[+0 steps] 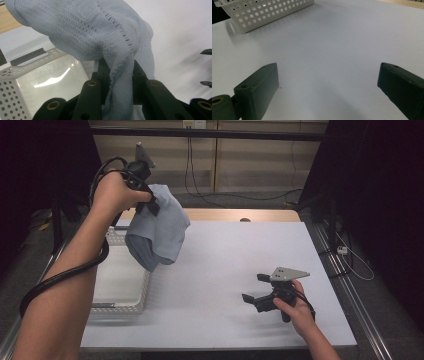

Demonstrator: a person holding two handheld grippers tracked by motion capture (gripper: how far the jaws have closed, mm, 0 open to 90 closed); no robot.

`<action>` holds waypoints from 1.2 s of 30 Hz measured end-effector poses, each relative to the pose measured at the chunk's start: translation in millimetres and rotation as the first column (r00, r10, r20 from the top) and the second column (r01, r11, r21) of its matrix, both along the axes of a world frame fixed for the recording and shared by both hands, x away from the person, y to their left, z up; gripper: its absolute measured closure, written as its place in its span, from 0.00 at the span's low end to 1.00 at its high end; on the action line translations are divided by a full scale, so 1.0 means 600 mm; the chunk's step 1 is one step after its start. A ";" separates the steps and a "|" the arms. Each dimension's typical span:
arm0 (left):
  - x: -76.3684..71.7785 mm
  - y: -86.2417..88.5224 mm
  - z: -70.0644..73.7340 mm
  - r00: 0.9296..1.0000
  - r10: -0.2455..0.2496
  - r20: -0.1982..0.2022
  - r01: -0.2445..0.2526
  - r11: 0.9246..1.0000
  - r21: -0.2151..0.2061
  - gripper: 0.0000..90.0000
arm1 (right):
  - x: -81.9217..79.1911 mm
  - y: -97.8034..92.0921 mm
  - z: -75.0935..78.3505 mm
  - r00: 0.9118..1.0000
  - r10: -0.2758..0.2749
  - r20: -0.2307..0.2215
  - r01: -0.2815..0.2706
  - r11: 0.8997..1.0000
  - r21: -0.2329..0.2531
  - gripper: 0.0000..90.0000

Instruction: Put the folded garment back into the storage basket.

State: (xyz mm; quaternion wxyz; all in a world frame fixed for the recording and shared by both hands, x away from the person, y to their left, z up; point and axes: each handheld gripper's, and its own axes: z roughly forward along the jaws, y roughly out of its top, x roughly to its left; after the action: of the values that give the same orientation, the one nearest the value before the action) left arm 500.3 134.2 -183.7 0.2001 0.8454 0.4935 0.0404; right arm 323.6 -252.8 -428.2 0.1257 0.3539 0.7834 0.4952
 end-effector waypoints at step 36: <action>0.018 0.078 -0.009 0.996 0.092 0.020 -0.092 0.996 0.000 0.84 | 0.000 0.002 -0.001 1.000 0.006 -0.003 -0.006 1.000 -0.001 0.04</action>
State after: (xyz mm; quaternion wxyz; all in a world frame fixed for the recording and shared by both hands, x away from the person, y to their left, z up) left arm 511.1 181.3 -189.4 0.2024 0.8216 0.5297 0.0584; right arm 323.8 -251.9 -428.8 0.1235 0.3523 0.7849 0.4945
